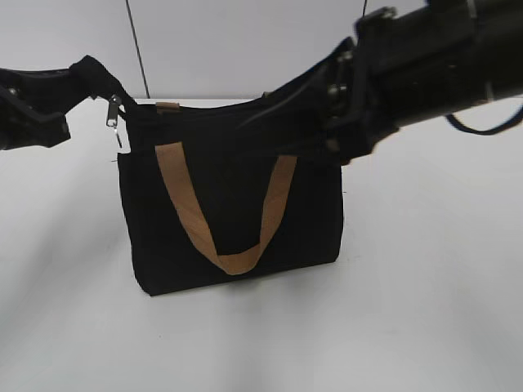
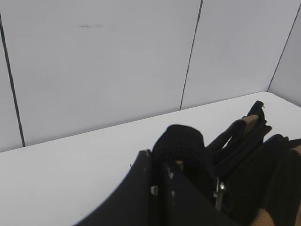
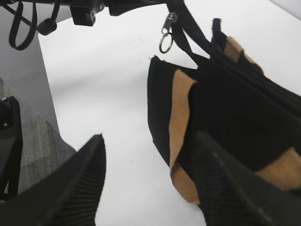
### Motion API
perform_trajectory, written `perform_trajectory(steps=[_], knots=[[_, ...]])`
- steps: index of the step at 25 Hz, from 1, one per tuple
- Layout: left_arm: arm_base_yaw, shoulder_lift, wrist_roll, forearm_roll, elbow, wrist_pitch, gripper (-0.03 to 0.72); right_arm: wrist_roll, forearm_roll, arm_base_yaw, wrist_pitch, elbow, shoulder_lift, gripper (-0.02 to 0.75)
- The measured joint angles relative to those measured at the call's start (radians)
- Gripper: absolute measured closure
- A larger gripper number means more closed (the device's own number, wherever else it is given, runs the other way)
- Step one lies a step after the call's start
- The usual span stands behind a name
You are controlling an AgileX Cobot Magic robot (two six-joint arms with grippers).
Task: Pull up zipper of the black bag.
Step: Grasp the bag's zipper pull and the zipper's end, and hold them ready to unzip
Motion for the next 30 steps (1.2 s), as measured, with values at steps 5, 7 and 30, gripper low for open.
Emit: perform_trajectory(steps=[5,7,30], knots=[[0.000,0.000,-0.002,0.001,0.000,0.000,0.687,-0.009,0.001,0.107,-0.002,-0.157,0.201,0.286],[0.000,0.000,-0.003,0.001,0.000,0.000,0.687,-0.009,0.001,0.140,-0.005,-0.210,0.281,0.286],[0.000,0.000,-0.030,0.006,0.000,-0.045,0.688,-0.004,0.014,0.230,-0.130,-0.467,0.586,0.354]])
